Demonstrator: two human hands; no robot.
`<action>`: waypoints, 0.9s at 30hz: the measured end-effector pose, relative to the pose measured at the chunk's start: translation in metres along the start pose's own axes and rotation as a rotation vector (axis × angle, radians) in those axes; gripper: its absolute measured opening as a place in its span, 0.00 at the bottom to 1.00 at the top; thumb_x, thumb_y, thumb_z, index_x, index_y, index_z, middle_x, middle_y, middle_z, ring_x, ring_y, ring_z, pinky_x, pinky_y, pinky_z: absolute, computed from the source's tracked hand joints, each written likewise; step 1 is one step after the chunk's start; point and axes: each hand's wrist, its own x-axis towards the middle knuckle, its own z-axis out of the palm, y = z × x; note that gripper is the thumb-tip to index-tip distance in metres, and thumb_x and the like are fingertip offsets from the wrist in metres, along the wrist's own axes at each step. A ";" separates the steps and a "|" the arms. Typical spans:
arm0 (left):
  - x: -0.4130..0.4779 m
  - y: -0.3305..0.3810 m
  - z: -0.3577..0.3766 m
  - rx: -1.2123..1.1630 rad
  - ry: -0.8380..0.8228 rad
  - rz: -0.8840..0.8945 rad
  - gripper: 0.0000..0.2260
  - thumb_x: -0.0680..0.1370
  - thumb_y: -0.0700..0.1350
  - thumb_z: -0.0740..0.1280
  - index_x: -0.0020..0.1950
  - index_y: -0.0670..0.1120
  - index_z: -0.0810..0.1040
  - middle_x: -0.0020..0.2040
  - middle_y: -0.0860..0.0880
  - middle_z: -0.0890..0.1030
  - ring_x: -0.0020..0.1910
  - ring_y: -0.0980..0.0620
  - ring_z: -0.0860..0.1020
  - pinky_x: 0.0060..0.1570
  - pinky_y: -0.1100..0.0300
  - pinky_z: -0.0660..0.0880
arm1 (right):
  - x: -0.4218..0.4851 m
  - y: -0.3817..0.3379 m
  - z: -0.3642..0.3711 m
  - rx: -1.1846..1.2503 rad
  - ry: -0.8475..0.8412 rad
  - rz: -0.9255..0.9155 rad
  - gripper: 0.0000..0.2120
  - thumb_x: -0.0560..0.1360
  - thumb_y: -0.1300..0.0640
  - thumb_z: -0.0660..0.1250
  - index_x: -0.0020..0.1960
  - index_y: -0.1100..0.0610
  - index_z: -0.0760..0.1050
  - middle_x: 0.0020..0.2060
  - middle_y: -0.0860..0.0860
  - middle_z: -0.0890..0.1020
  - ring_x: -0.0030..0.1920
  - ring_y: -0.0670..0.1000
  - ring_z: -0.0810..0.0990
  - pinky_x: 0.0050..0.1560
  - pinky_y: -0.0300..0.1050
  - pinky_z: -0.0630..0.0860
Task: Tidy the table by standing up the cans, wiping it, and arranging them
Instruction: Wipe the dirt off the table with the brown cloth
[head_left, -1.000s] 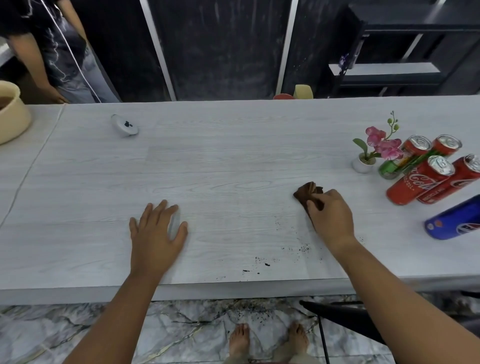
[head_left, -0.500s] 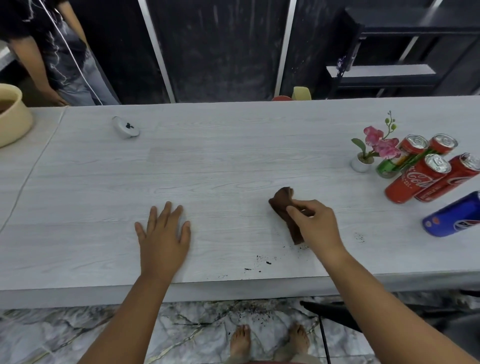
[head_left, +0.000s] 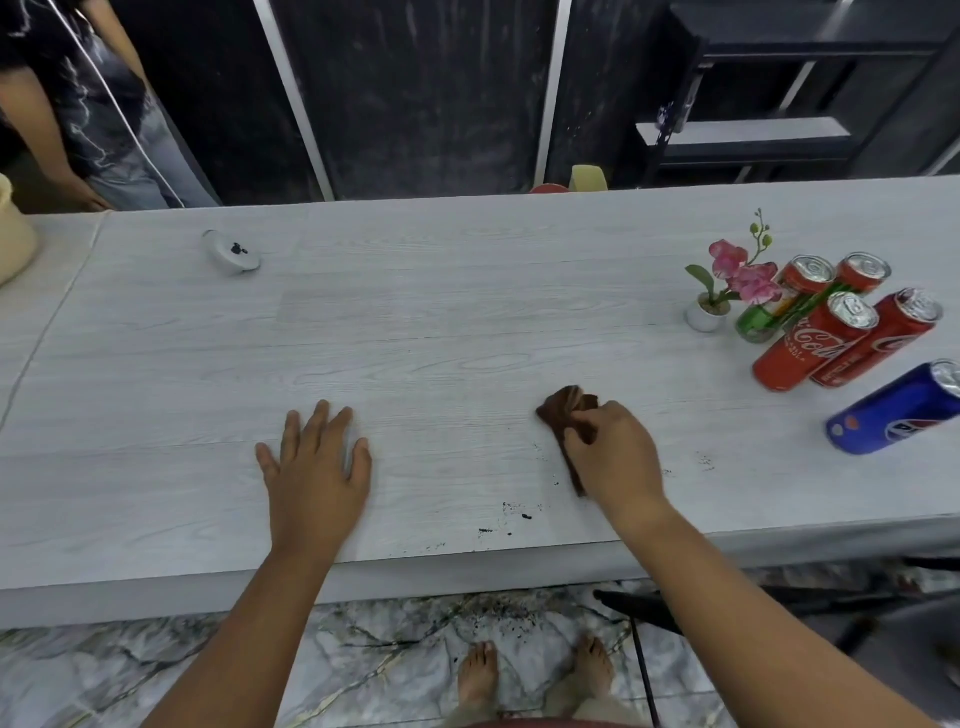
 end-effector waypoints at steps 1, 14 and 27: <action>0.000 0.000 0.000 -0.003 0.002 -0.001 0.29 0.85 0.62 0.52 0.83 0.53 0.69 0.86 0.48 0.65 0.88 0.41 0.55 0.82 0.28 0.48 | -0.006 -0.009 0.008 0.009 -0.021 -0.035 0.10 0.80 0.57 0.72 0.59 0.57 0.86 0.48 0.50 0.78 0.44 0.49 0.75 0.44 0.42 0.70; 0.000 -0.003 0.004 -0.003 0.000 -0.002 0.29 0.85 0.63 0.51 0.83 0.53 0.68 0.86 0.48 0.64 0.88 0.41 0.55 0.82 0.29 0.47 | -0.003 0.074 -0.099 0.198 0.196 0.224 0.11 0.78 0.55 0.76 0.60 0.53 0.87 0.51 0.49 0.86 0.50 0.50 0.84 0.54 0.46 0.78; -0.002 -0.002 0.003 0.017 -0.013 -0.002 0.30 0.85 0.64 0.48 0.85 0.53 0.66 0.87 0.48 0.62 0.88 0.41 0.54 0.82 0.30 0.46 | -0.032 0.079 -0.060 0.019 0.128 0.178 0.11 0.80 0.57 0.73 0.60 0.58 0.86 0.47 0.50 0.80 0.45 0.50 0.79 0.48 0.43 0.73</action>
